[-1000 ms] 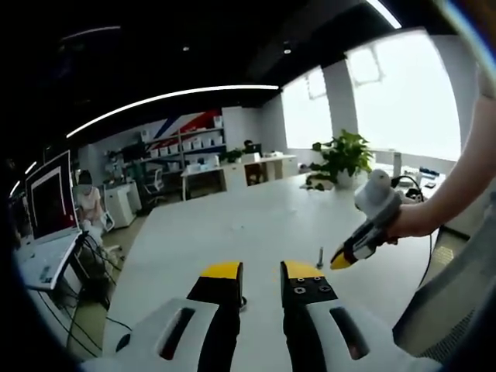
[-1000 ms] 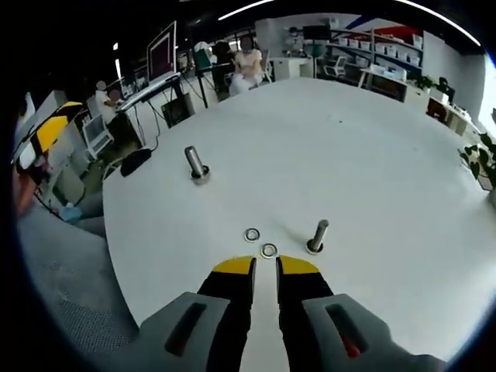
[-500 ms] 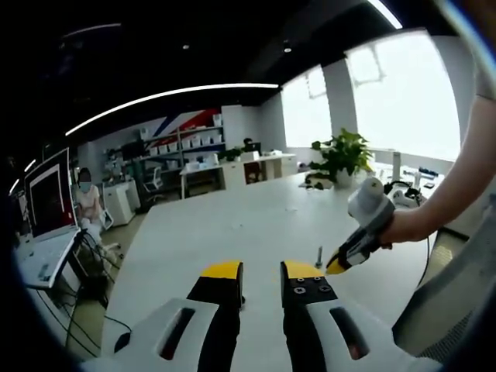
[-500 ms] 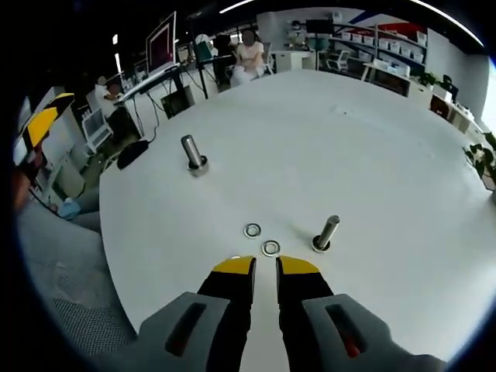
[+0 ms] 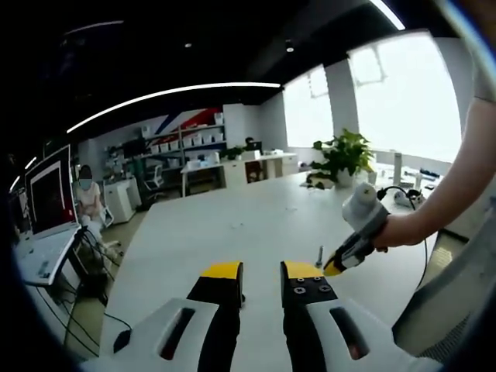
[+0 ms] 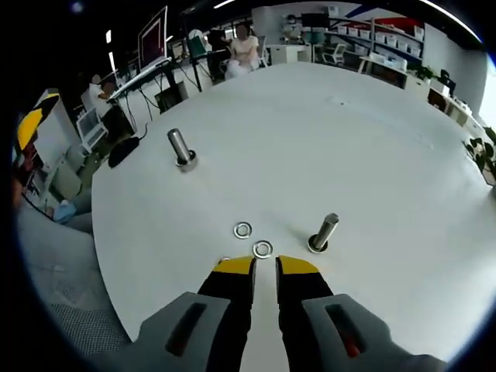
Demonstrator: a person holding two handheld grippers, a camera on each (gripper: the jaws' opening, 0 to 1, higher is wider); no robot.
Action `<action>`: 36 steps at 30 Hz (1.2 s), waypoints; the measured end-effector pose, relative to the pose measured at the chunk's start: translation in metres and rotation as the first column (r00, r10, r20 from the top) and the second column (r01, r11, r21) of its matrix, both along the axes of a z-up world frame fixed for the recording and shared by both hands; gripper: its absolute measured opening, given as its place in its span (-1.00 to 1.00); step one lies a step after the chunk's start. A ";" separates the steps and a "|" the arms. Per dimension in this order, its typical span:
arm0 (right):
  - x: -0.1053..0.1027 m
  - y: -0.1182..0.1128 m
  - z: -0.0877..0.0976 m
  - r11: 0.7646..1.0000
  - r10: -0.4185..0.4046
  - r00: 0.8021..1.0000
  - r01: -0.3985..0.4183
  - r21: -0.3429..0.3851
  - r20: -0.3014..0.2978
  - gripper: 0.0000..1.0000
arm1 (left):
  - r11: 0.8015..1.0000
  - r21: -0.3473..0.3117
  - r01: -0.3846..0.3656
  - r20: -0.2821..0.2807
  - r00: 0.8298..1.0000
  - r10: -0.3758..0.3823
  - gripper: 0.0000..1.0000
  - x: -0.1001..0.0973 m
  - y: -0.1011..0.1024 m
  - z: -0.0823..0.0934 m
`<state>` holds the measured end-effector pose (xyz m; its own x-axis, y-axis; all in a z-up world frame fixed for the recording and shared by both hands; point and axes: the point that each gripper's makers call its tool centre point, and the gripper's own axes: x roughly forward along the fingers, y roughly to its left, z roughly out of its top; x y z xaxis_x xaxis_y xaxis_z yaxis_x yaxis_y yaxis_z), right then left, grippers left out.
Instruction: Place the washer onto the threaded stud by aligning its center hole with the stud, sliding it down to the base, and recovering from edge contact or off-axis alignment until the washer reaches the visible bottom stop.
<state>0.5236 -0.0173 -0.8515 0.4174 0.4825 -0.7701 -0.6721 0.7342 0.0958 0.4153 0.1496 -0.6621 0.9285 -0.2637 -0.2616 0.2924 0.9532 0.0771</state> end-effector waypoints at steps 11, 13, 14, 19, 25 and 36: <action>0.006 0.000 -0.010 1.000 -0.001 1.000 0.000 -0.031 -0.017 -0.77 | 1.000 -0.003 -0.001 -0.014 1.000 0.001 -0.65 0.000 0.000 -0.003; 0.007 0.000 -0.011 0.999 -0.001 1.000 0.000 -0.033 -0.020 -0.77 | 1.000 0.002 0.002 -0.017 1.000 -0.002 -0.65 0.000 -0.001 -0.004; 0.007 0.000 -0.012 0.999 0.001 1.000 -0.002 -0.037 -0.020 -0.77 | 1.000 0.002 0.003 -0.019 1.000 -0.003 -0.66 0.000 -0.001 -0.005; 0.007 0.001 -0.018 0.999 0.010 0.999 -0.011 -0.048 -0.030 -0.78 | 1.000 0.019 0.020 -0.011 1.000 -0.020 -0.66 -0.001 -0.006 -0.003; 0.005 0.005 -0.021 0.997 0.036 0.999 -0.038 -0.063 -0.030 -0.78 | 0.999 0.025 0.022 -0.023 1.000 -0.022 -0.66 0.000 -0.005 -0.007; 0.013 0.011 -0.021 0.997 0.038 0.999 -0.039 -0.059 -0.021 -0.78 | 0.999 0.029 0.034 -0.035 0.999 -0.033 -0.66 -0.001 -0.007 -0.011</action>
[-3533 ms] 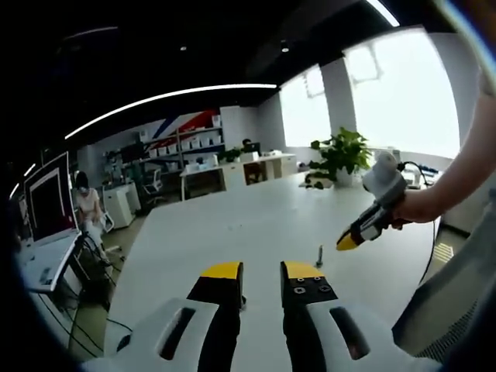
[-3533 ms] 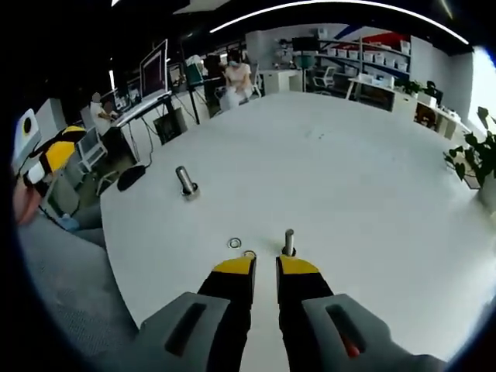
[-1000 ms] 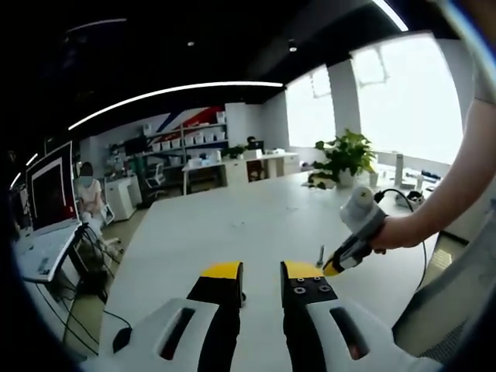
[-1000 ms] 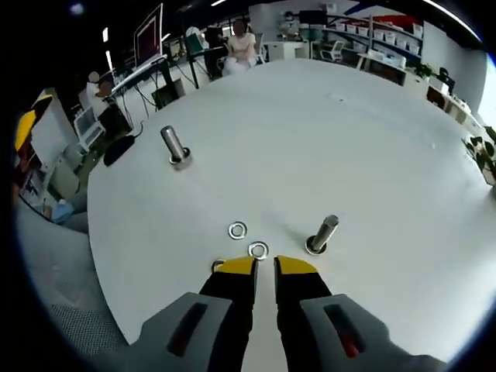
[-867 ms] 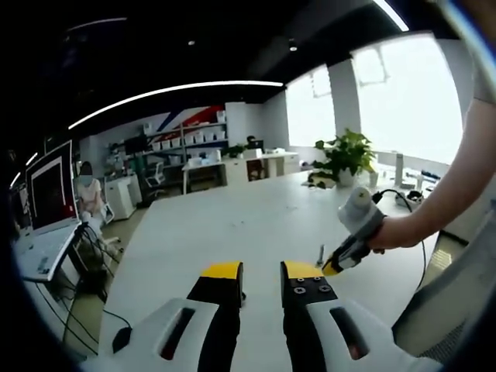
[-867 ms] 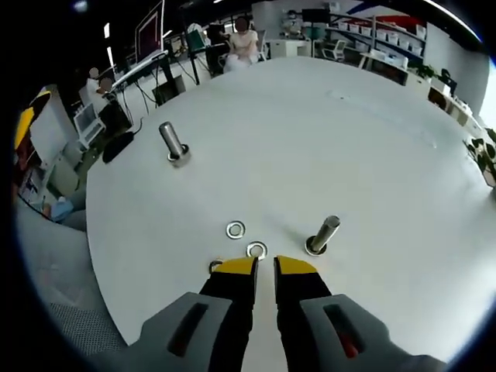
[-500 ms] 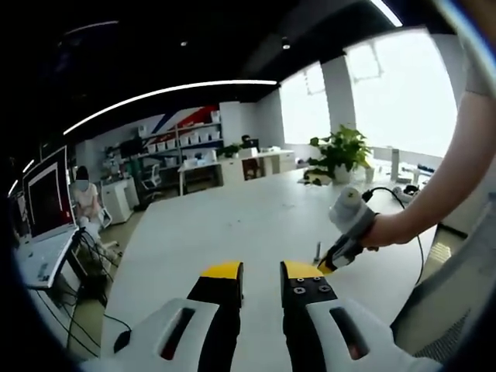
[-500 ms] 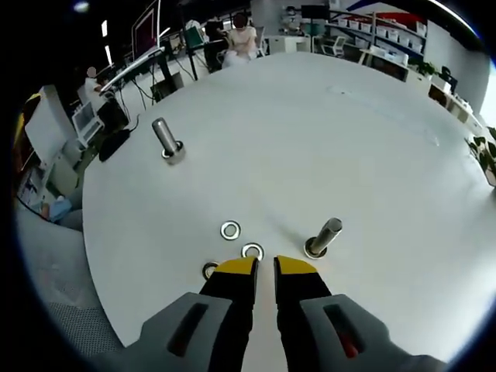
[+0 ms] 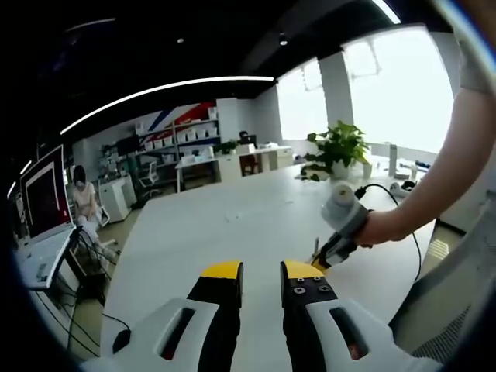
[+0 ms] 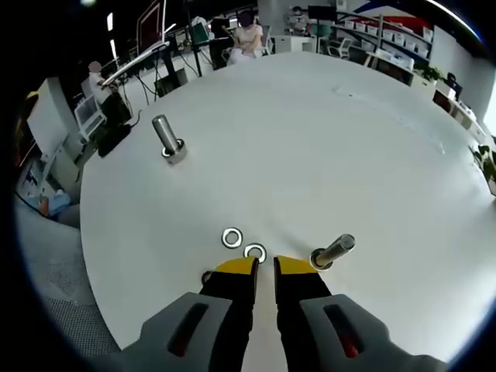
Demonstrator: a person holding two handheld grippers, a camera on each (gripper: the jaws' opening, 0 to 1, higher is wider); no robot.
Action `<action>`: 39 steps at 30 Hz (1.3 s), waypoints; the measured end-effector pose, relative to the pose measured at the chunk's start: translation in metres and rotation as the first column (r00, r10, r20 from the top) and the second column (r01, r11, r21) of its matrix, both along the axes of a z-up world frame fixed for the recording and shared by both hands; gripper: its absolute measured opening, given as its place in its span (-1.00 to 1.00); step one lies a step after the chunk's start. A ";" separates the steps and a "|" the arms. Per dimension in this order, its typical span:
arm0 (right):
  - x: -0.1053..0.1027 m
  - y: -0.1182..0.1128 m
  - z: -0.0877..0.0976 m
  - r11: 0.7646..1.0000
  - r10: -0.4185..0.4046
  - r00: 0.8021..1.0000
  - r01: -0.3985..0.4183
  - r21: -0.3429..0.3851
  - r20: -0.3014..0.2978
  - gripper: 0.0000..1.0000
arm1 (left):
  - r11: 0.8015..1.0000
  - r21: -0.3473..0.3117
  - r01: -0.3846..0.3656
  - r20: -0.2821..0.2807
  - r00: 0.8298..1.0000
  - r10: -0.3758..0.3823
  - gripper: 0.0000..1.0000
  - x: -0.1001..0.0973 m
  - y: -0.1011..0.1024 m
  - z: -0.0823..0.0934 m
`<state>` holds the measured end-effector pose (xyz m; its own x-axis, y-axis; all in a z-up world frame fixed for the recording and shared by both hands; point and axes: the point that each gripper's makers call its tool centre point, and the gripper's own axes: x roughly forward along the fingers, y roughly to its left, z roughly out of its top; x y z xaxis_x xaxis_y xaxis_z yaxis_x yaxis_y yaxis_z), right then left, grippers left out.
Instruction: Place the washer onto the threaded stud by aligning its center hole with the stud, sliding it down to the base, and recovering from edge contact or off-axis alignment until the washer reaches the visible bottom stop.
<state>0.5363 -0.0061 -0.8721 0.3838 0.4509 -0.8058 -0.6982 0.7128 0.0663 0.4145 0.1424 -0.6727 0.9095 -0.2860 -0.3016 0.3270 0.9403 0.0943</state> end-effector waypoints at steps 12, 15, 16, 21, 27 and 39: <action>0.002 0.003 -0.003 0.999 0.037 0.999 -0.036 -0.030 0.021 -0.83 | 1.000 0.005 -0.002 -0.004 1.000 0.002 -0.66 0.000 0.001 -0.001; 0.002 0.002 -0.003 0.998 0.057 0.998 -0.055 -0.038 0.035 -0.87 | 1.000 0.007 -0.005 -0.005 1.000 0.005 -0.66 0.000 0.002 -0.001; 0.001 0.002 -0.003 0.998 0.060 0.998 -0.058 -0.039 0.037 -0.87 | 1.000 0.005 -0.006 -0.006 1.000 0.006 -0.66 0.000 0.002 -0.002; 0.000 0.000 -0.003 0.997 0.070 0.996 -0.068 -0.026 0.054 -0.88 | 1.000 0.008 -0.005 -0.009 1.000 0.005 -0.66 0.000 0.001 -0.002; -0.002 -0.004 -0.002 0.998 0.060 0.997 -0.060 -0.013 0.041 -0.89 | 1.000 0.015 -0.006 -0.010 1.000 0.006 -0.66 0.000 0.002 -0.003; -0.008 -0.013 0.000 0.999 0.034 0.999 -0.033 -0.008 0.035 -0.90 | 1.000 0.017 -0.005 -0.012 1.000 0.006 -0.66 0.000 0.002 -0.003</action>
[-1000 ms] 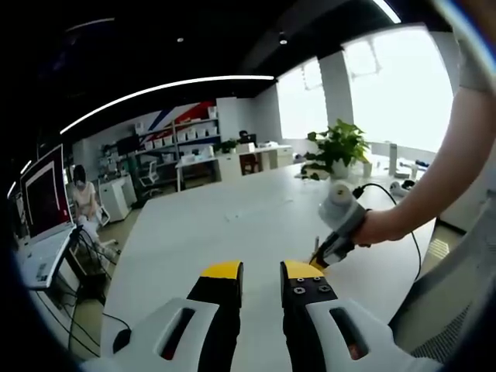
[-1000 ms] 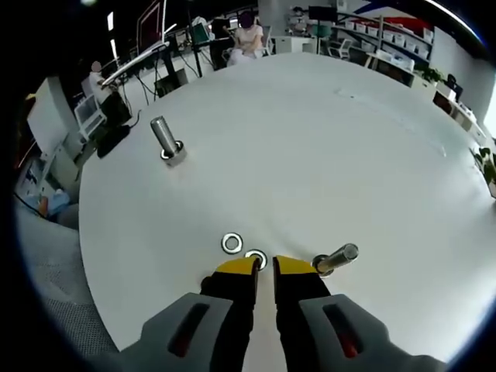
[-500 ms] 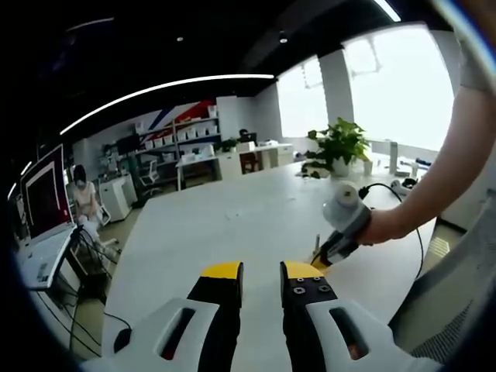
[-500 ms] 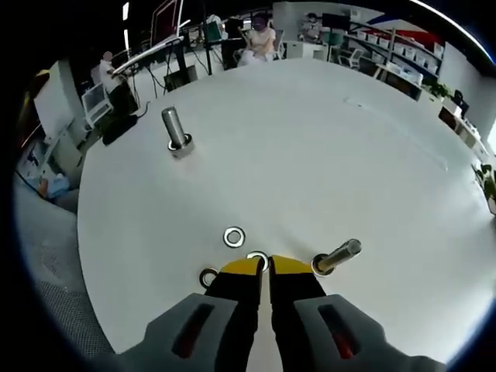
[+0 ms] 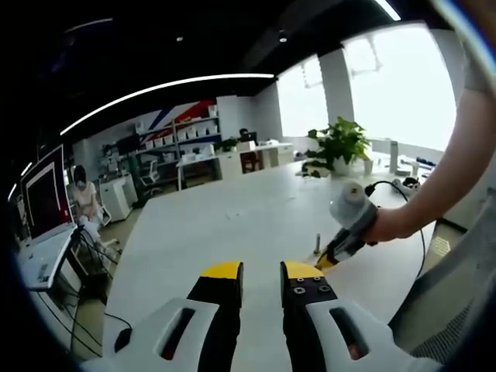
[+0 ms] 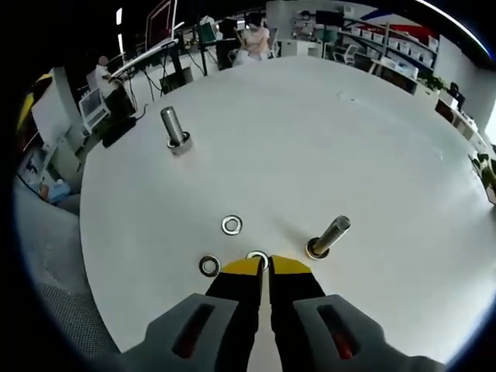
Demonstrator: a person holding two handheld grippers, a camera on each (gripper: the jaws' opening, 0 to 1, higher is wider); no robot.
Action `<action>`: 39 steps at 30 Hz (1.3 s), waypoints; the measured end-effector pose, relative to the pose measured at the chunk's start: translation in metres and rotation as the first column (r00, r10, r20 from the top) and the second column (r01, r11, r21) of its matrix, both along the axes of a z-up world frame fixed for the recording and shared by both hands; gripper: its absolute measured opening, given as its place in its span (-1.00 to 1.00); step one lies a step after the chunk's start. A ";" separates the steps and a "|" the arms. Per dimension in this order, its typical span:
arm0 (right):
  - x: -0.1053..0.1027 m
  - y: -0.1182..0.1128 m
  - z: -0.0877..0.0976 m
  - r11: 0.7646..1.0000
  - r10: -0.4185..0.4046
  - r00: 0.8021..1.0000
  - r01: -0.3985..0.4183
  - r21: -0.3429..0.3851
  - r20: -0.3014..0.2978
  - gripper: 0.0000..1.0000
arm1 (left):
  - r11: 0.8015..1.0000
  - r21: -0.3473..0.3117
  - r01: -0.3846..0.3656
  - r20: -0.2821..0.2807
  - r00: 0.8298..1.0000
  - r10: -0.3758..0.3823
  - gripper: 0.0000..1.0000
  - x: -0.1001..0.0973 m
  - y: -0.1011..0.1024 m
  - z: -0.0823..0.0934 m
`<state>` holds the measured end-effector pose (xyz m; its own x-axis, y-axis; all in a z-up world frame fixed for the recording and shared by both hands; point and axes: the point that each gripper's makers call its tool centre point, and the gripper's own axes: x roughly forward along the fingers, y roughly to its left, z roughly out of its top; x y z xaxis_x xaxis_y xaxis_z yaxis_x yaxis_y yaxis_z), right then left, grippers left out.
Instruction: Place the washer onto the threaded stud by aligning its center hole with the stud, sliding it down to the base, and recovering from edge contact or off-axis alignment until the washer reaches the visible bottom stop.
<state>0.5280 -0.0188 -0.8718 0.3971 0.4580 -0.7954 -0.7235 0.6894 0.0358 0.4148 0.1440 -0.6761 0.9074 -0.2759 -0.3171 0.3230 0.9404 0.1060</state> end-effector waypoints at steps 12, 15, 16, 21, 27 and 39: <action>0.001 -0.014 0.012 0.999 -0.025 1.000 0.025 0.024 0.015 -0.90 | 1.000 0.011 0.007 -0.005 1.000 -0.007 -0.66 0.000 -0.002 -0.002; 0.003 -0.021 0.017 0.999 -0.041 0.999 0.040 0.031 0.025 -0.90 | 1.000 0.011 0.010 -0.005 1.000 -0.010 -0.66 0.000 -0.003 -0.002; 0.004 -0.023 0.019 0.998 -0.047 0.999 0.046 0.033 0.028 -0.90 | 1.000 0.013 0.011 -0.005 1.000 -0.011 -0.66 0.000 -0.003 -0.002; 0.008 -0.029 0.025 0.997 -0.070 0.997 0.068 0.041 0.035 -0.90 | 1.000 0.009 0.013 -0.005 1.000 -0.013 -0.66 0.000 -0.003 -0.002; 0.012 -0.033 0.032 0.996 -0.079 0.996 0.078 0.040 0.049 -0.90 | 1.000 0.010 0.015 -0.004 1.000 -0.015 -0.66 0.000 -0.003 -0.002; 0.020 -0.041 0.046 0.996 -0.086 0.993 0.083 0.043 0.079 -0.90 | 1.000 0.009 0.018 -0.004 1.000 -0.018 -0.66 0.000 -0.003 -0.002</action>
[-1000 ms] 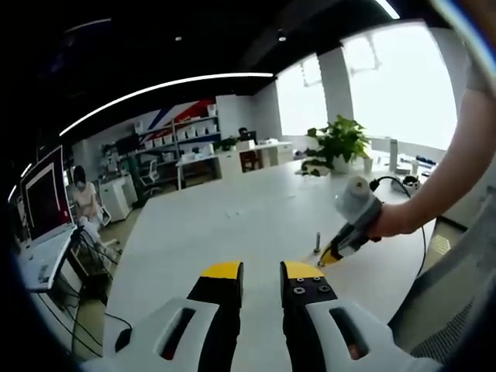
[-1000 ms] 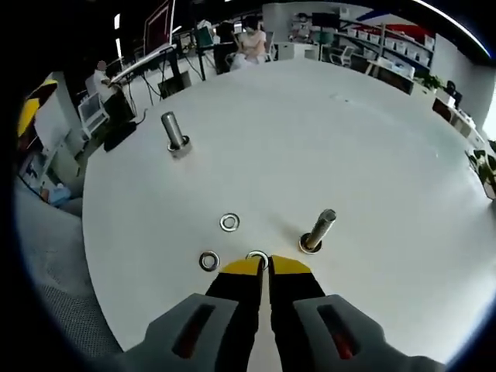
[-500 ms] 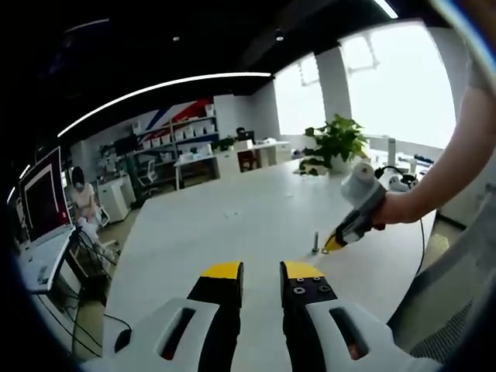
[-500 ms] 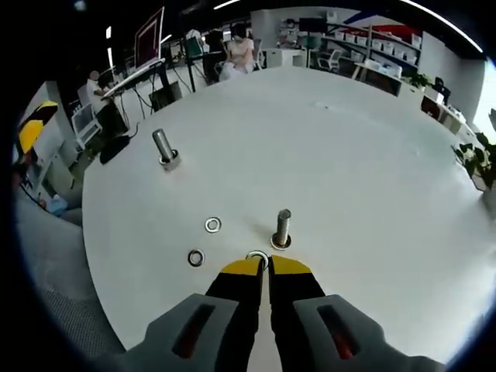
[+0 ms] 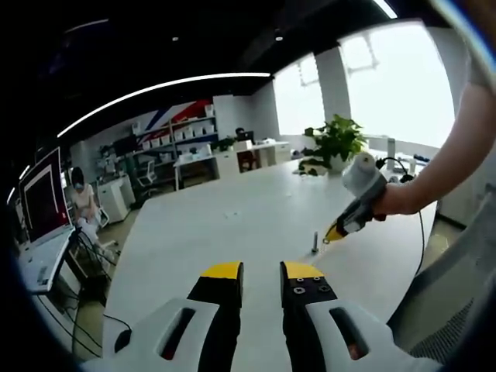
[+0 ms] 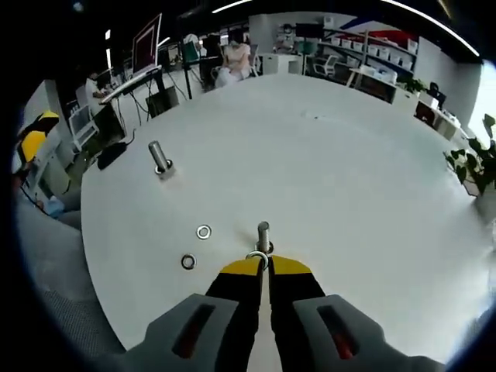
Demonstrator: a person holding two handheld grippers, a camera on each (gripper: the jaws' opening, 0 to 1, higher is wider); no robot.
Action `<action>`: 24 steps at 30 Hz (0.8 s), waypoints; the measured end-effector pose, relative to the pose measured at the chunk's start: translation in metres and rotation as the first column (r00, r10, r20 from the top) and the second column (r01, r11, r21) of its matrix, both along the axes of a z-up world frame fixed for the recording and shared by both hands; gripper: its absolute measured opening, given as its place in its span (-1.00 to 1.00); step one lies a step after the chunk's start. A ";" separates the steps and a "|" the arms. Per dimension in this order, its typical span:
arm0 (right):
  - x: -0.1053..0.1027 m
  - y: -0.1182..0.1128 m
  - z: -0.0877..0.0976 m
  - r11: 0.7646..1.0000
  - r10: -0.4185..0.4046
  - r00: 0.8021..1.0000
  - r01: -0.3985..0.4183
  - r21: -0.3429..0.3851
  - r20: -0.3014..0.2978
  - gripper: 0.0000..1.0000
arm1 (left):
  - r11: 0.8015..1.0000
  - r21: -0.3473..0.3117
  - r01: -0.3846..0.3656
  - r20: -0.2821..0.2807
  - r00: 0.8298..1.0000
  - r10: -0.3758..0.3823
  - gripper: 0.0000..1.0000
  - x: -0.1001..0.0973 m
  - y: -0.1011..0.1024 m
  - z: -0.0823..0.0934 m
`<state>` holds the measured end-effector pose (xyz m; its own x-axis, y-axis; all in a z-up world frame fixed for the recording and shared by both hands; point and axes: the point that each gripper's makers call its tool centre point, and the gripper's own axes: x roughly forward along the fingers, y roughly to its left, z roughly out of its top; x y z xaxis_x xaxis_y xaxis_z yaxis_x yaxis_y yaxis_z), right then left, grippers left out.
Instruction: Place the washer onto the threaded stud by aligning its center hole with the stud, sliding it down to the base, and recovering from edge contact or off-axis alignment until the washer reaches the visible bottom stop.
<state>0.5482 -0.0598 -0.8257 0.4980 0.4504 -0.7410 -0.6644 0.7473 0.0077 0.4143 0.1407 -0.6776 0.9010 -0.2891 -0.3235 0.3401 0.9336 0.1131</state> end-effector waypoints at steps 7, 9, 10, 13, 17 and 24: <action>0.004 0.002 0.012 1.000 0.011 1.000 -0.011 0.005 0.024 -0.90 | 1.000 0.005 0.002 0.000 1.000 -0.002 -0.66 -0.001 -0.001 0.000; 0.006 0.003 0.015 1.000 0.019 0.999 -0.019 0.003 0.034 -0.90 | 1.000 0.006 0.002 0.000 1.000 -0.002 -0.66 -0.001 -0.001 0.000; 0.007 0.004 0.017 1.000 0.022 0.999 -0.022 0.000 0.037 -0.90 | 1.000 0.006 0.002 0.001 1.000 -0.002 -0.66 -0.001 -0.001 0.000; 0.011 0.005 0.020 1.000 0.023 0.999 -0.023 0.003 0.045 -0.90 | 1.000 0.005 0.001 0.001 1.000 -0.001 -0.66 -0.001 0.000 0.001; 0.015 0.008 0.023 1.000 0.024 0.999 -0.025 0.011 0.049 -0.90 | 1.000 0.007 0.001 -0.001 1.000 -0.001 -0.66 -0.001 -0.001 0.000; 0.021 0.012 0.022 0.999 0.035 0.998 -0.035 0.004 0.047 -0.90 | 1.000 0.014 -0.001 -0.002 1.000 0.001 -0.67 -0.002 0.000 -0.001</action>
